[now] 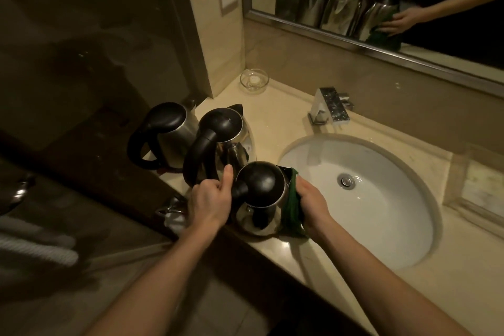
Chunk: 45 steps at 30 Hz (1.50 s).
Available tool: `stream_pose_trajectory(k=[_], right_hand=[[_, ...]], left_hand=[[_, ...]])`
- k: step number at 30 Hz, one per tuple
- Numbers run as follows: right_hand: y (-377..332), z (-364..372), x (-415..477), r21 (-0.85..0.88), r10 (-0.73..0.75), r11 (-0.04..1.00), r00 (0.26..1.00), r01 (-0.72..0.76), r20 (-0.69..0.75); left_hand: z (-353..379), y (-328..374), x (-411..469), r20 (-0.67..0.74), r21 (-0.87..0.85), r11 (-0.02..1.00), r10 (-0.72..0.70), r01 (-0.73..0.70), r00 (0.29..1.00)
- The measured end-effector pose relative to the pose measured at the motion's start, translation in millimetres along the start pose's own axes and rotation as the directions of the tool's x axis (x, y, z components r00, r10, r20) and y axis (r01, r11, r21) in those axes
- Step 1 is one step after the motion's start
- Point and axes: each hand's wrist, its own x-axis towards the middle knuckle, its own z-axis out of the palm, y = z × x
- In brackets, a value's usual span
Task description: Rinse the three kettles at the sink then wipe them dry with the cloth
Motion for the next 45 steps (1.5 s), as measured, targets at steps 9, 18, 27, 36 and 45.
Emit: stream_pose_trajectory(k=[9,18,27,36,45], right_hand=[[23,12,-40,-0.163,-0.16,0.976,0.982,0.143,-0.097],[39,1,-70,-0.446,-0.299,0.87,0.944,0.21,-0.139],[71,-25,-73,-0.88,-0.279,0.46,0.96,0.121,-0.014],[86,-39,-68,-0.924,-0.087,0.382,0.994,-0.024,-0.061],[-12,-14,-128,-0.672,-0.409,0.685,0.912,0.28,-0.037]], left_hand=[[-2,7,-14,-0.025,0.047,0.992,-0.114,0.115,0.993],[-16,12,-19,0.076,-0.041,0.982,-0.179,0.182,0.981],[-30,31,-47,-0.083,-0.071,0.993,0.088,-0.094,0.993],[-46,19,-72,0.015,-0.097,0.988,0.121,-0.119,0.993],[-76,53,-76,0.277,-0.509,0.855,0.05,0.103,0.96]])
